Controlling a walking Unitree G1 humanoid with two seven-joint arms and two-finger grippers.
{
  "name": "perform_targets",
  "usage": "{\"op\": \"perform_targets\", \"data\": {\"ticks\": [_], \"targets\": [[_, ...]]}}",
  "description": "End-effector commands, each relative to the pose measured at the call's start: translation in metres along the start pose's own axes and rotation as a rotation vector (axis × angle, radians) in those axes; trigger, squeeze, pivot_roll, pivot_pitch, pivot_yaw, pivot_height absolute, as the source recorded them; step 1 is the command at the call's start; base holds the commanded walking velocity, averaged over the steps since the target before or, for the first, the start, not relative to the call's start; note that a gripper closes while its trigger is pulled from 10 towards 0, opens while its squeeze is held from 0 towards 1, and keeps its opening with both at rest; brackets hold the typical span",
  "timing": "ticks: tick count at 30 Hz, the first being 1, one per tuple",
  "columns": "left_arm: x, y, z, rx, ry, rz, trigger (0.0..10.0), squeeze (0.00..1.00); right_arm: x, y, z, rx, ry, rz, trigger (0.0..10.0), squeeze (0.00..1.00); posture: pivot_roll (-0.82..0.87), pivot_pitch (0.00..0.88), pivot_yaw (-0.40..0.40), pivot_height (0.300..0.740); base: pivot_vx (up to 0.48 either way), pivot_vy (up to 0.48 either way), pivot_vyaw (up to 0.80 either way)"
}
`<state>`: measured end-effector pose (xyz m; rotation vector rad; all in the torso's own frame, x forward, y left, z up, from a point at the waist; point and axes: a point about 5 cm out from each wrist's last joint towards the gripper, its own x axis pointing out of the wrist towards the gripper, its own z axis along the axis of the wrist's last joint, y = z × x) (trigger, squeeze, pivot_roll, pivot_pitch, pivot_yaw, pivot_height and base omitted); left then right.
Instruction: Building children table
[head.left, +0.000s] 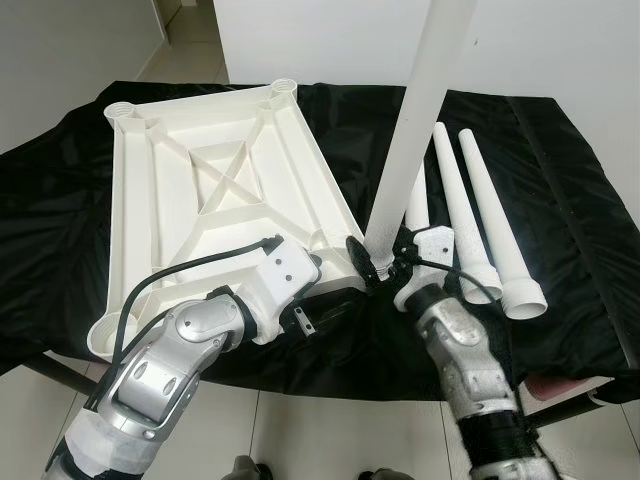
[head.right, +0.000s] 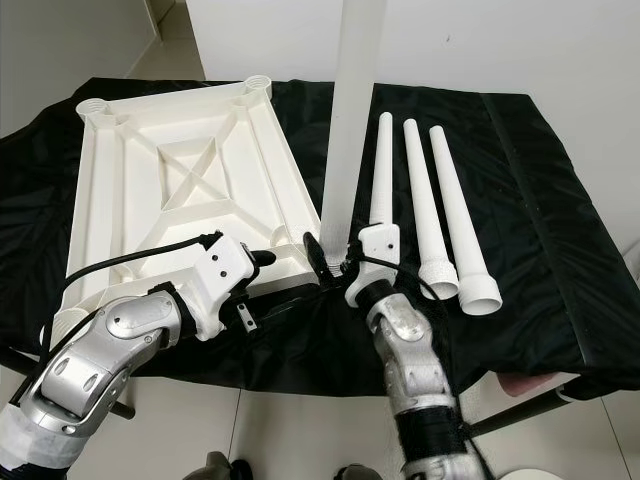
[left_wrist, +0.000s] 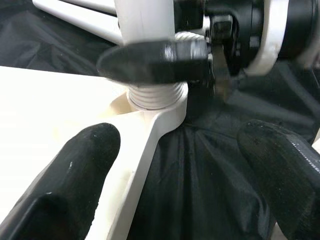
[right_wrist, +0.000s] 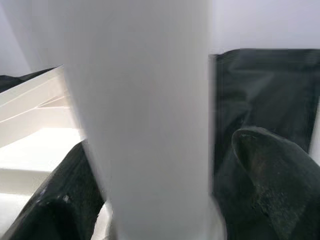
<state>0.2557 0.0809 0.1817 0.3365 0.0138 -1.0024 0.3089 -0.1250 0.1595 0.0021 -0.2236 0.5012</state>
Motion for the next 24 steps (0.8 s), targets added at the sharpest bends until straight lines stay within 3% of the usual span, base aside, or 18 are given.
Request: {"op": "perform_targets", "data": {"ticks": [1,4,6,11,12,15,16,19,20,24], "targets": [[0.0,-0.003,-0.001,0.002,0.003,-0.056,10.0,0.0,0.001,0.002,-0.002,0.004,0.006,0.037,10.0,0.0,-0.11,0.122,0.066,0.74,0.0,0.0,0.0],[0.0,-0.004,0.0,0.002,0.002,-0.061,10.0,0.0,0.003,-0.001,-0.001,-0.017,0.021,0.087,10.0,0.0,-0.11,0.121,0.066,0.74,0.0,0.0,0.0],[0.0,-0.005,0.0,0.004,0.002,-0.068,10.0,0.0,0.011,-0.003,0.0,-0.066,0.044,0.208,10.0,0.0,-0.1,0.114,0.064,0.74,0.0,0.0,0.0],[0.0,-0.005,0.0,0.005,0.003,-0.07,10.0,0.0,0.014,-0.005,0.001,-0.088,0.051,0.246,10.0,0.0,-0.1,0.109,0.062,0.74,0.0,0.0,0.0],[-0.001,-0.005,0.0,0.006,0.003,-0.07,10.0,0.0,0.015,-0.008,0.001,-0.094,0.055,0.277,2.7,0.0,-0.1,0.105,0.063,0.74,0.0,0.0,0.0],[-0.001,-0.005,0.0,0.006,0.003,-0.07,10.0,0.0,0.015,-0.008,0.001,-0.094,0.055,0.277,2.7,0.0,-0.1,0.105,0.063,0.74,0.0,0.0,0.0],[-0.002,-0.004,0.0,0.009,0.006,-0.071,10.0,0.0,0.015,-0.014,0.0,-0.1,0.066,0.292,0.0,0.0,-0.1,0.104,0.069,0.74,0.0,0.0,0.0],[-0.002,-0.004,0.0,0.011,0.007,-0.072,10.0,0.0,0.015,-0.016,-0.001,-0.102,0.072,0.296,0.0,0.0,-0.1,0.104,0.069,0.74,0.0,0.0,0.0],[-0.002,-0.003,0.0,0.013,0.008,-0.073,10.0,0.0,0.014,-0.019,-0.003,-0.104,0.086,0.287,10.0,0.0,-0.1,0.105,0.074,0.74,0.0,0.0,0.0],[-0.001,-0.002,0.0,0.015,0.009,-0.074,10.0,0.0,0.013,-0.021,-0.005,-0.103,0.101,0.282,10.0,0.0,-0.1,0.103,0.077,0.74,0.0,0.0,0.0]]}}
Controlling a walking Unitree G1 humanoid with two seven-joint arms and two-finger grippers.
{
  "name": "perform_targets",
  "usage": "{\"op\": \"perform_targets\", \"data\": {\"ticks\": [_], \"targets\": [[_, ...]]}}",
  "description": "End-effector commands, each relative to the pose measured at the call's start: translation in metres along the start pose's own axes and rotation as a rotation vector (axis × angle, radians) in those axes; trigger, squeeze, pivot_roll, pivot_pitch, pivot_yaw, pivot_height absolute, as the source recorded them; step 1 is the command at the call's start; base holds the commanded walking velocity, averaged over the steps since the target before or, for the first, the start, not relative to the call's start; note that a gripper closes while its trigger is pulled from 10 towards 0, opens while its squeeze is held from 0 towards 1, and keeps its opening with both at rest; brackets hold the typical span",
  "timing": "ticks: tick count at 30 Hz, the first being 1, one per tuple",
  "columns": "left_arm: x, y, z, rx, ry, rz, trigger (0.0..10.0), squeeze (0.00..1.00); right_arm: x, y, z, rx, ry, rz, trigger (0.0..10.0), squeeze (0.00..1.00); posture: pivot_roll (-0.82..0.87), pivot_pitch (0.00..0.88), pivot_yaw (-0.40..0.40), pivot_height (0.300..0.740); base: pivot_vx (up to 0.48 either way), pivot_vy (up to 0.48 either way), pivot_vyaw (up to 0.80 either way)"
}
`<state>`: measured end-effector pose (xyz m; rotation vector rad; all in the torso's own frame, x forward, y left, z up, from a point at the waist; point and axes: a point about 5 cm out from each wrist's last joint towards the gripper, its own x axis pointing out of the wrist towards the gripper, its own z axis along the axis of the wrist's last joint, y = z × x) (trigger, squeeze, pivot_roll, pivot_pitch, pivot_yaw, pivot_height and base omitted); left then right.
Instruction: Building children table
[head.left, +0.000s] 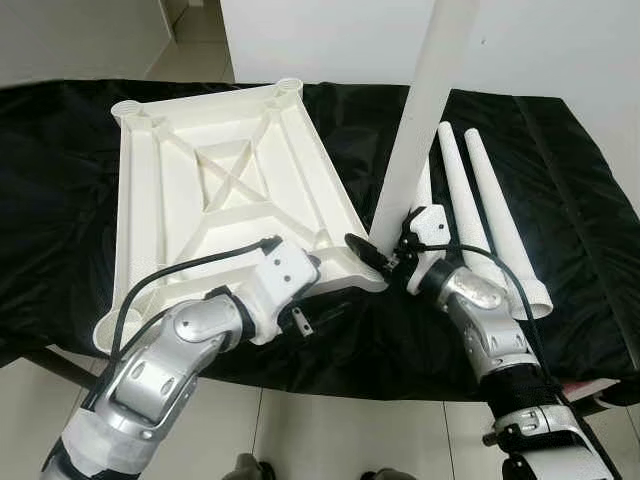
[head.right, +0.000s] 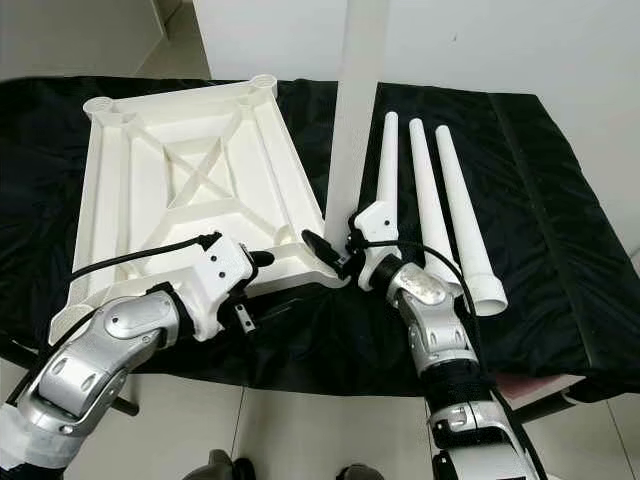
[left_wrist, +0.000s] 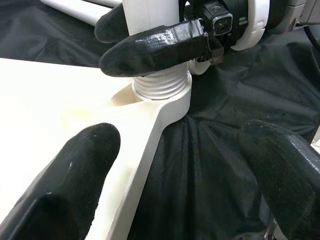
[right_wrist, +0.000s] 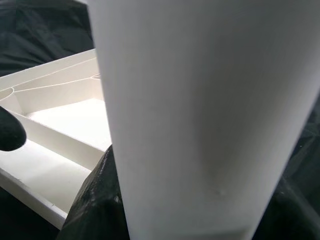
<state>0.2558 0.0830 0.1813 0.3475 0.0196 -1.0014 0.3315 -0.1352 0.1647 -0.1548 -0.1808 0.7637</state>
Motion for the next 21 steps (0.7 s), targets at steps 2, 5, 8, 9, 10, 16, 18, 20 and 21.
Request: {"op": "perform_targets", "data": {"ticks": [2,5,8,9,10,16,18,20,21], "targets": [[0.001,-0.003,0.001,0.009,-0.001,-0.073,10.0,0.0,-0.002,-0.001,-0.008,0.01,0.029,0.009,10.0,0.0,-0.1,0.103,0.077,0.74,0.0,0.0,0.0],[0.001,-0.002,0.002,0.008,-0.003,-0.074,10.0,0.0,-0.003,0.001,-0.009,0.022,0.027,0.009,10.0,0.0,-0.11,0.111,0.08,0.74,0.0,0.0,0.0],[0.0,-0.003,0.002,0.009,-0.003,-0.075,10.0,0.0,-0.003,0.003,-0.01,0.021,0.023,0.003,10.0,0.0,-0.11,0.115,0.079,0.74,0.0,0.0,0.0],[0.0,-0.003,0.002,0.01,-0.002,-0.075,10.0,0.0,-0.003,0.004,-0.009,0.029,0.016,-0.013,10.0,0.0,-0.11,0.118,0.075,0.74,0.0,0.0,0.0],[0.0,-0.003,0.002,0.01,-0.002,-0.075,10.0,0.0,-0.003,0.004,-0.009,0.029,0.016,-0.013,10.0,0.0,-0.11,0.118,0.075,0.74,0.0,0.0,0.0],[0.0,-0.004,0.001,-0.002,-0.003,-0.064,10.0,0.0,-0.001,0.006,-0.012,0.081,0.067,-0.205,10.0,0.0,-0.11,0.128,0.06,0.74,0.0,0.0,0.0],[0.0,-0.005,0.001,-0.003,-0.003,-0.063,10.0,0.0,-0.001,0.008,-0.012,0.089,0.066,-0.229,10.0,0.0,-0.11,0.128,0.06,0.74,0.0,0.0,0.0],[0.0,-0.005,0.001,-0.003,-0.003,-0.06,10.0,0.0,-0.001,0.013,-0.011,0.104,0.058,-0.263,10.0,0.0,-0.11,0.128,0.055,0.74,0.0,0.0,0.0],[0.0,-0.005,0.001,-0.003,-0.003,-0.06,10.0,0.0,-0.001,0.013,-0.011,0.104,0.058,-0.263,10.0,0.0,-0.11,0.128,0.055,0.74,0.0,0.0,0.0]]}}
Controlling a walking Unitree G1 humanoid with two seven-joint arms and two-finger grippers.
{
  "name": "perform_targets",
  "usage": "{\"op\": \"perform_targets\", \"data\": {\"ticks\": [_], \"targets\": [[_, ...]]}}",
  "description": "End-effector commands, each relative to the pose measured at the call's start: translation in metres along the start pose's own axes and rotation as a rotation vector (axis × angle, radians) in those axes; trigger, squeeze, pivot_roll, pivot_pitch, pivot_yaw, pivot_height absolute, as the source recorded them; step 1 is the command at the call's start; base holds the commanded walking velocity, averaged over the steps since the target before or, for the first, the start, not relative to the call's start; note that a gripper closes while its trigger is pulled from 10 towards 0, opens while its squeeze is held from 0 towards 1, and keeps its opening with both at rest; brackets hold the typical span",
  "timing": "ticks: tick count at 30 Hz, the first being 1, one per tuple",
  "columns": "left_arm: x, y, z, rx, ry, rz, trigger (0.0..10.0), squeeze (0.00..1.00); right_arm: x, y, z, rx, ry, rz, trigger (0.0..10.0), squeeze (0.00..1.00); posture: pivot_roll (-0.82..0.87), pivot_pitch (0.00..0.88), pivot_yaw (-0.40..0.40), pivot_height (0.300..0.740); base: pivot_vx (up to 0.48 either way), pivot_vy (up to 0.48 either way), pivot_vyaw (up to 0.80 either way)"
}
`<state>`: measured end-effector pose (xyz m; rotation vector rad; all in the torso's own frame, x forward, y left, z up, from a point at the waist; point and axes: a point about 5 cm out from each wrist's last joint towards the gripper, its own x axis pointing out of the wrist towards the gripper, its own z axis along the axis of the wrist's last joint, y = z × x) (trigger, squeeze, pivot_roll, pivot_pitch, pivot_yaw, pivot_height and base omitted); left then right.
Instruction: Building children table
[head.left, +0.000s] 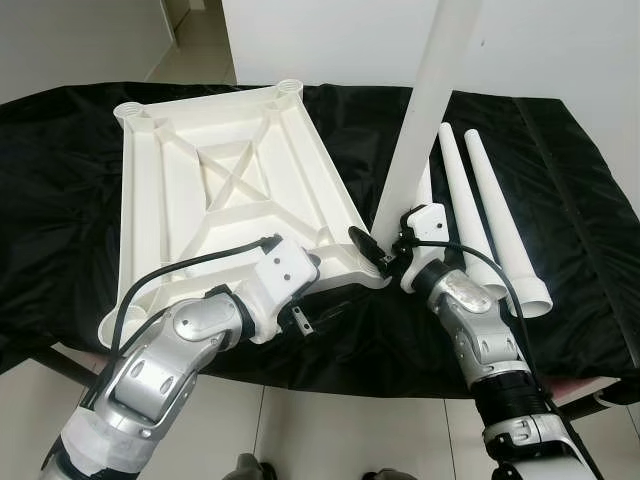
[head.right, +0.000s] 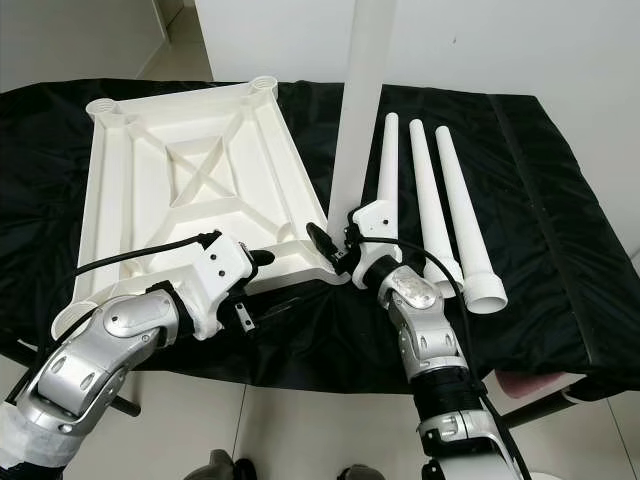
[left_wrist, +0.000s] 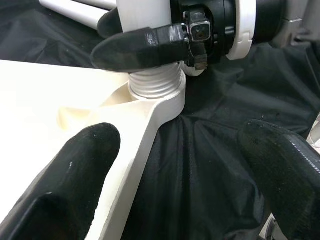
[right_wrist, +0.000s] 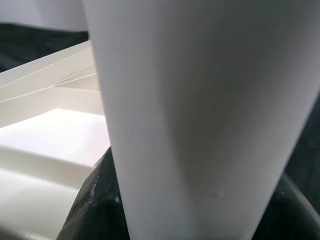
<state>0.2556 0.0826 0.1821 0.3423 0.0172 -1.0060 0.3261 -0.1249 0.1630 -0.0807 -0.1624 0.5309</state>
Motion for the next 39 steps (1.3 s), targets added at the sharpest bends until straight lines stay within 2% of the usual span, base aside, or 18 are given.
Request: {"op": "perform_targets", "data": {"ticks": [1,3,6,9,10,12,15,21,22,23,29,31,32,33,34,35,38,39], "targets": [[0.0,-0.005,0.0,0.0,0.002,-0.056,10.0,0.0,-0.004,0.0,-0.011,0.041,0.05,-0.027,10.0,0.0,-0.11,0.128,0.055,0.74,0.0,0.0,0.0],[0.0,-0.005,0.0,-0.002,0.002,-0.054,10.0,0.0,-0.005,0.003,-0.011,0.068,0.047,-0.074,10.0,0.0,-0.1,0.129,0.052,0.74,0.0,0.0,0.0],[0.0,-0.005,0.0,-0.006,-0.001,-0.048,10.0,0.0,-0.01,0.021,-0.016,0.134,0.054,-0.269,10.0,0.0,-0.11,0.13,0.052,0.74,0.0,0.0,0.0],[0.0,-0.005,-0.001,-0.006,-0.001,-0.048,10.0,0.0,-0.011,0.025,-0.018,0.14,0.062,-0.316,10.0,0.0,-0.11,0.13,0.052,0.74,0.0,0.0,0.0],[0.0,-0.005,0.0,-0.007,0.0,-0.048,10.0,0.0,-0.012,0.028,-0.019,0.158,0.068,-0.366,10.0,0.0,-0.11,0.13,0.052,0.74,0.0,0.0,0.0],[0.0,-0.005,0.0,-0.007,0.0,-0.048,10.0,0.0,-0.012,0.028,-0.019,0.158,0.068,-0.366,10.0,0.0,-0.11,0.13,0.052,0.74,0.0,0.0,0.0],[0.0,-0.004,0.0,-0.007,-0.001,-0.046,10.0,0.0,-0.012,0.036,-0.017,0.185,0.07,-0.433,10.0,0.0,-0.11,0.131,0.052,0.74,0.0,0.0,0.0],[0.001,-0.004,0.0,-0.006,-0.003,-0.05,10.0,0.0,-0.01,0.04,-0.012,0.168,0.053,-0.438,10.0,0.0,-0.12,0.136,0.057,0.74,0.0,0.0,0.0],[0.001,-0.004,0.0,-0.006,-0.003,-0.052,10.0,0.0,-0.012,0.039,-0.01,0.163,0.049,-0.433,10.0,0.44,-0.12,0.136,0.056,0.74,0.0,0.0,0.0],[0.002,-0.004,0.0,-0.006,-0.004,-0.053,10.0,0.0,-0.013,0.037,-0.009,0.16,0.04,-0.428,10.0,1.0,-0.12,0.137,0.055,0.74,0.0,0.0,0.0],[0.002,-0.004,0.0,-0.005,-0.004,-0.051,10.0,0.0,-0.015,0.03,-0.005,0.145,0.011,-0.391,10.0,1.0,-0.12,0.139,0.051,0.74,0.0,0.0,0.0],[0.001,-0.004,0.001,-0.006,-0.005,-0.05,10.0,0.0,-0.016,0.025,-0.003,0.112,-0.002,-0.349,10.0,1.0,-0.12,0.139,0.051,0.74,0.0,0.0,0.0],[0.001,-0.004,0.0,-0.007,-0.006,-0.05,10.0,0.0,-0.017,0.02,-0.003,0.09,-0.002,-0.31,10.0,0.36,-0.12,0.136,0.05,0.74,0.0,0.0,0.0],[0.001,-0.004,0.0,-0.007,-0.006,-0.05,10.0,0.0,-0.017,0.02,-0.003,0.09,-0.002,-0.31,10.0,0.36,-0.12,0.136,0.05,0.74,0.0,0.0,0.0],[0.001,-0.004,0.0,-0.008,-0.006,-0.049,10.0,0.0,-0.017,0.016,-0.002,0.068,0.001,-0.28,10.0,0.0,-0.12,0.135,0.05,0.74,0.0,0.0,0.0],[0.001,-0.004,0.0,-0.008,-0.006,-0.05,10.0,0.0,-0.016,0.011,-0.002,0.036,0.002,-0.221,10.0,0.0,-0.12,0.13,0.048,0.74,0.0,0.0,0.0],[0.001,-0.004,0.0,-0.008,-0.007,-0.05,10.0,0.0,-0.013,0.008,-0.001,0.017,0.004,-0.162,10.0,0.0,-0.12,0.128,0.048,0.74,0.0,0.0,0.0],[0.002,-0.004,0.001,-0.005,-0.008,-0.052,10.0,0.0,-0.01,0.005,-0.001,-0.007,0.001,-0.088,10.0,0.0,-0.12,0.123,0.049,0.74,0.0,0.0,0.0]]}}
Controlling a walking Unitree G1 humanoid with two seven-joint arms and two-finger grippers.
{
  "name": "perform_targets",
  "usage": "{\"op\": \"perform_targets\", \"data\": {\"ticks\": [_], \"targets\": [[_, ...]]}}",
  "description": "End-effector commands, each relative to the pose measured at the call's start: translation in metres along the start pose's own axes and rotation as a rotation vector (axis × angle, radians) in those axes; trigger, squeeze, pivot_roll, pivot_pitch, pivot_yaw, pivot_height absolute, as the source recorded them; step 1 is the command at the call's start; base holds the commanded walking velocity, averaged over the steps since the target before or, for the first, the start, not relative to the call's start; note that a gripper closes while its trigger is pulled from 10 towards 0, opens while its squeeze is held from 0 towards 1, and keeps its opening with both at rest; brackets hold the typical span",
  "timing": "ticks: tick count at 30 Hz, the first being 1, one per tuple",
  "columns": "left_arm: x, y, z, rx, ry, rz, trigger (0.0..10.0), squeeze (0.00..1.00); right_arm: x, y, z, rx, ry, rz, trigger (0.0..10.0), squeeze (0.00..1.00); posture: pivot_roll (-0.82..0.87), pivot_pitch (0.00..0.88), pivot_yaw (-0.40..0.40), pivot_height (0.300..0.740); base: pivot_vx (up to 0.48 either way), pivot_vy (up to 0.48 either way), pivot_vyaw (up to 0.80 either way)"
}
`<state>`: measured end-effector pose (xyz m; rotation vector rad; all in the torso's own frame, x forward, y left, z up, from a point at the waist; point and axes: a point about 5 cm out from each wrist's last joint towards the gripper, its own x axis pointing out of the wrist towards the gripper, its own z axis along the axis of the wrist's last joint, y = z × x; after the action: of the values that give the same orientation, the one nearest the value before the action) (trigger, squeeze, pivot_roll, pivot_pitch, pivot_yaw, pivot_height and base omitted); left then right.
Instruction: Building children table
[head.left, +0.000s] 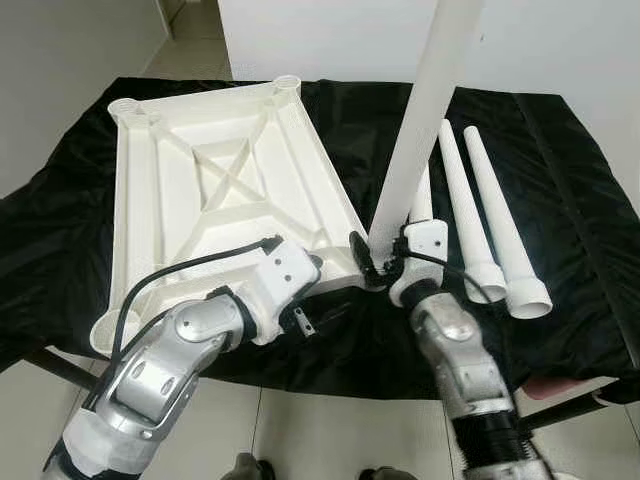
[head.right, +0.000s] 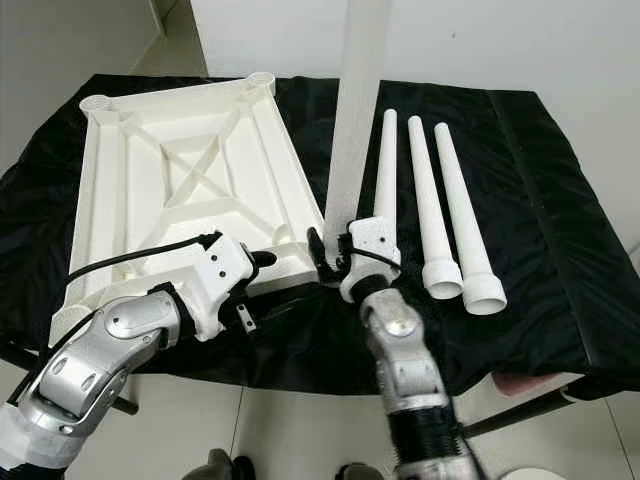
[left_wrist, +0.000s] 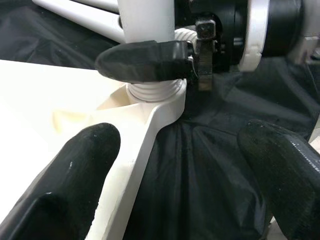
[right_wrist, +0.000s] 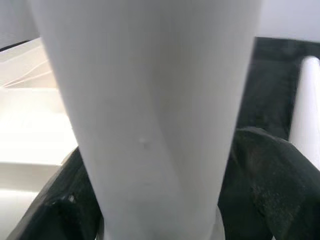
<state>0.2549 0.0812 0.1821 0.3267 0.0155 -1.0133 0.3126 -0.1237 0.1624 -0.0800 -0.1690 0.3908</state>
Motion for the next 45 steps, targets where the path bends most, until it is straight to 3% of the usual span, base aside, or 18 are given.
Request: {"op": "perform_targets", "data": {"ticks": [1,6,9,11,13,14,15,16,18,19,25,26,29,37,45], "targets": [[0.001,-0.003,0.0,0.006,0.002,-0.046,10.0,0.0,0.001,-0.003,-0.003,0.004,0.001,0.052,10.0,0.0,-0.12,0.123,0.049,0.74,0.0,0.0,0.0],[0.002,-0.002,0.0,0.009,0.003,-0.049,10.0,0.0,0.01,-0.005,-0.002,-0.085,-0.003,0.27,10.0,0.0,-0.12,0.119,0.054,0.74,0.0,0.0,0.0],[0.002,-0.002,0.0,0.009,0.003,-0.049,10.0,0.0,0.011,-0.005,-0.003,-0.095,-0.003,0.293,10.0,0.0,-0.12,0.119,0.054,0.74,0.0,0.0,0.0],[0.003,-0.003,0.001,0.01,-0.001,-0.055,10.0,0.0,0.018,-0.005,-0.006,-0.092,0.029,0.436,10.0,0.0,-0.12,0.118,0.056,0.74,0.0,0.0,0.0],[0.003,-0.004,0.001,0.01,-0.001,-0.056,10.0,0.0,0.019,-0.005,-0.008,-0.095,0.042,0.463,10.0,0.0,-0.12,0.118,0.056,0.74,0.0,0.0,0.0],[0.003,-0.004,0.001,0.011,0.0,-0.056,10.0,0.0,0.02,-0.008,-0.01,-0.094,0.053,0.469,7.4,0.0,-0.11,0.118,0.055,0.74,0.0,0.0,0.0],[0.002,-0.004,0.001,0.011,0.001,-0.056,10.0,0.0,0.021,-0.01,-0.011,-0.092,0.059,0.475,7.4,0.0,-0.11,0.118,0.055,0.74,0.0,0.0,0.0],[0.002,-0.004,0.001,0.011,0.001,-0.056,10.0,0.0,0.021,-0.012,-0.013,-0.097,0.063,0.478,1.4,0.0,-0.11,0.119,0.055,0.74,0.0,0.0,0.0],[0.001,-0.004,0.001,0.011,0.002,-0.055,10.0,0.0,0.022,-0.014,-0.014,-0.103,0.064,0.482,1.4,0.0,-0.11,0.122,0.056,0.74,0.0,0.0,0.0],[0.001,-0.004,0.001,0.01,0.003,-0.055,10.0,0.0,0.021,-0.016,-0.015,-0.108,0.068,0.481,0.0,0.0,-0.11,0.121,0.056,0.74,0.0,0.0,0.0],[0.0,-0.005,0.0,0.007,0.007,-0.056,10.0,0.0,0.02,-0.02,-0.017,-0.101,0.078,0.473,0.2,0.0,-0.1,0.123,0.059,0.74,0.0,0.0,0.0],[0.0,-0.005,0.0,0.006,0.008,-0.057,10.0,0.0,0.02,-0.02,-0.018,-0.089,0.081,0.465,10.0,0.0,-0.1,0.125,0.06,0.74,0.0,0.0,0.0],[0.0,-0.005,0.0,0.006,0.01,-0.059,10.0,0.0,0.02,-0.021,-0.02,-0.067,0.083,0.449,10.0,0.0,-0.1,0.125,0.059,0.74,0.0,0.0,0.0],[0.0,-0.008,-0.001,0.004,0.009,-0.062,10.0,0.0,0.024,-0.022,-0.027,-0.006,0.086,0.246,10.0,0.0,-0.1,0.109,0.041,0.74,0.0,0.0,0.0],[0.001,-0.011,-0.003,-0.001,0.008,-0.06,10.0,0.0,0.018,-0.007,-0.029,0.067,0.082,0.113,10.0,0.0,-0.11,0.097,0.03,0.74,0.0,0.0,0.0]]}}
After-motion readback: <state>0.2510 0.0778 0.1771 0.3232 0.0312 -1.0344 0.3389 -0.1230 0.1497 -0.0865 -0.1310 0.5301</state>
